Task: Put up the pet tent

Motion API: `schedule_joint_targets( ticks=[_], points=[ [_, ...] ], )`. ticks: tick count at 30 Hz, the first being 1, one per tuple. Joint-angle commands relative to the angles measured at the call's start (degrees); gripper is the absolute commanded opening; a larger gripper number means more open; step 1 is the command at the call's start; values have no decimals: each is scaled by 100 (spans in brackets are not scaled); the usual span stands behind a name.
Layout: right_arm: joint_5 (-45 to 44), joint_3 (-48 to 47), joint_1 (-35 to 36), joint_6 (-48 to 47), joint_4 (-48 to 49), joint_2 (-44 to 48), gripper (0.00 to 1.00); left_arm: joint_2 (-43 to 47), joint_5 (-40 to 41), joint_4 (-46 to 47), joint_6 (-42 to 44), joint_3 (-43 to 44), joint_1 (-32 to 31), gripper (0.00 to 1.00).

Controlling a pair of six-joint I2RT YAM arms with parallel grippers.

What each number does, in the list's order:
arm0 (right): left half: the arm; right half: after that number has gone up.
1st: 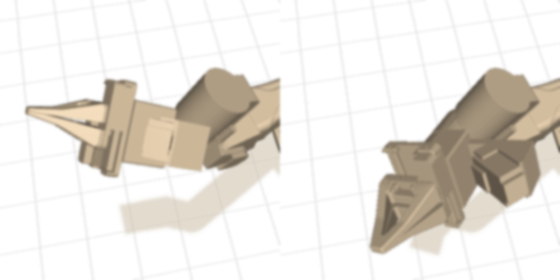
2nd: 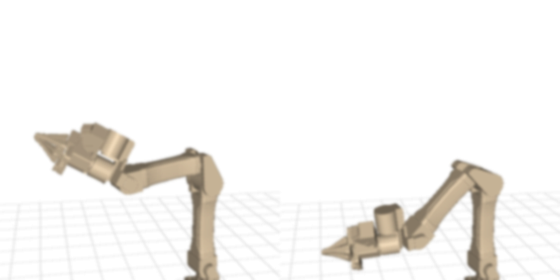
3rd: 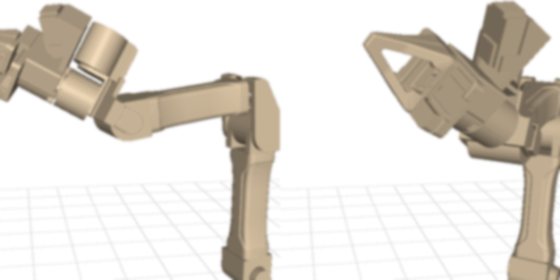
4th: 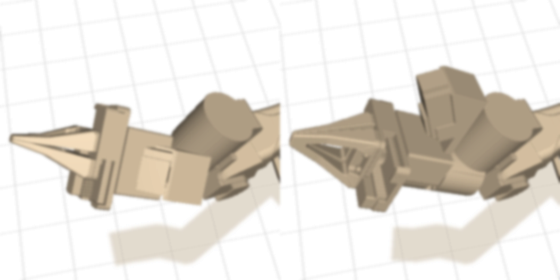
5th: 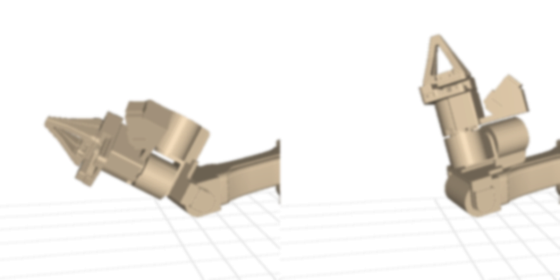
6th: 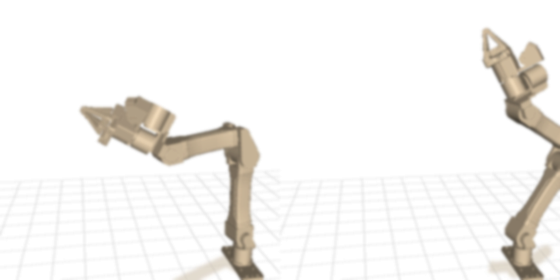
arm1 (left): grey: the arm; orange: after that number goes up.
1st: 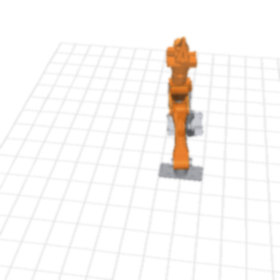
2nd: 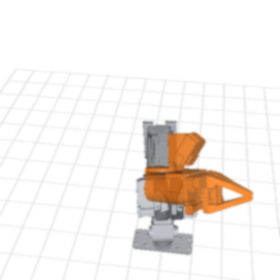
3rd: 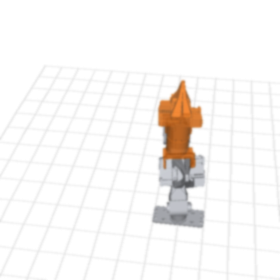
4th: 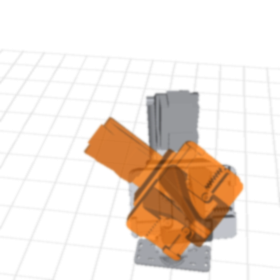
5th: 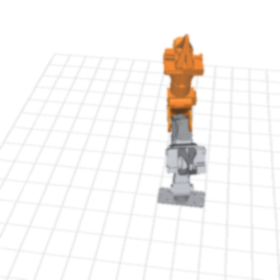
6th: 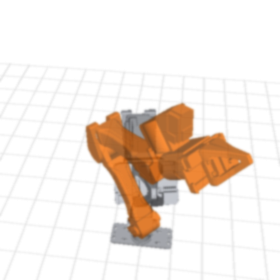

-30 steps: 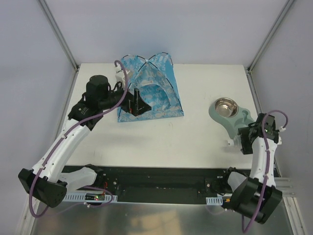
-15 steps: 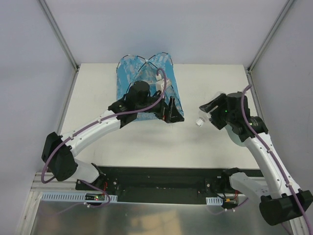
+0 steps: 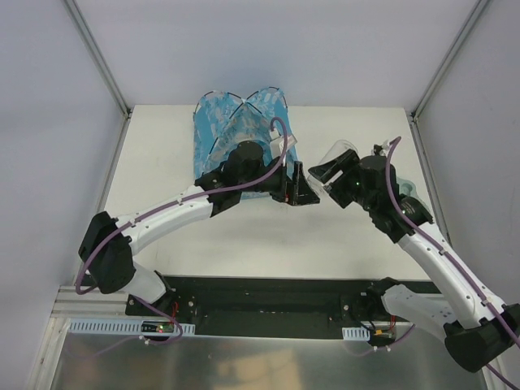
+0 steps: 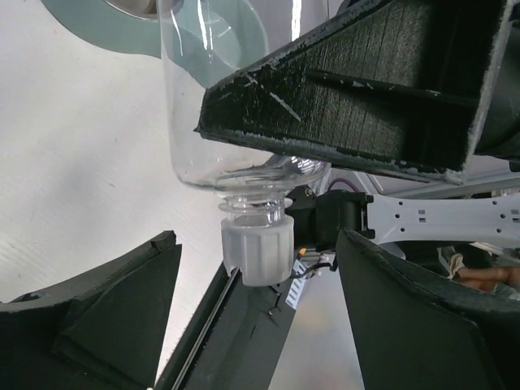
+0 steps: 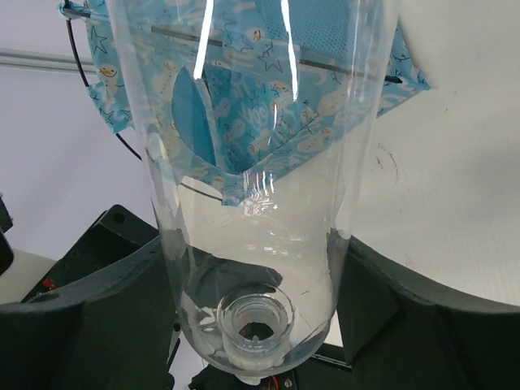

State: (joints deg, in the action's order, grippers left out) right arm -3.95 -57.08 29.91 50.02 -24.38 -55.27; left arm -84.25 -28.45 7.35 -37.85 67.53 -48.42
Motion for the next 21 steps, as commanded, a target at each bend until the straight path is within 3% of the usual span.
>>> schedule_joint_targets(
  ticks=[1, 4, 8, 9, 10, 11, 13, 14, 21],
  points=[
    [-265, 188, 138, 175, 671, 253, 61, -162, 155, 302, -320, 129, -79, 73],
    [-273, 224, 199, 183, 654, 288, 61, -276, 199, 310, -425, 155, -79, 54],
    [-282, 276, 226, 175, 566, 341, 62, -320, 182, 319, -417, 191, -79, 21],
    [-274, 276, 226, 166, 523, 358, 64, -320, 182, 319, -373, 191, -79, 6],
    [-291, 259, 226, 140, 470, 376, 68, -320, 155, 328, -294, 199, -79, 0],
    [-308, 224, 243, 131, 374, 394, 74, -312, 147, 311, -224, 199, -71, 0],
    [-352, 66, 235, -53, 111, 437, 95, -250, 146, 284, 48, 173, -79, 0],
    [-440, -30, 243, -167, -39, 455, 99, -207, 164, 223, 267, 130, -71, 0],
    [-1389, -874, 226, -782, -1093, 771, 99, 303, -20, -708, 2138, 68, -79, 0]
  ],
)
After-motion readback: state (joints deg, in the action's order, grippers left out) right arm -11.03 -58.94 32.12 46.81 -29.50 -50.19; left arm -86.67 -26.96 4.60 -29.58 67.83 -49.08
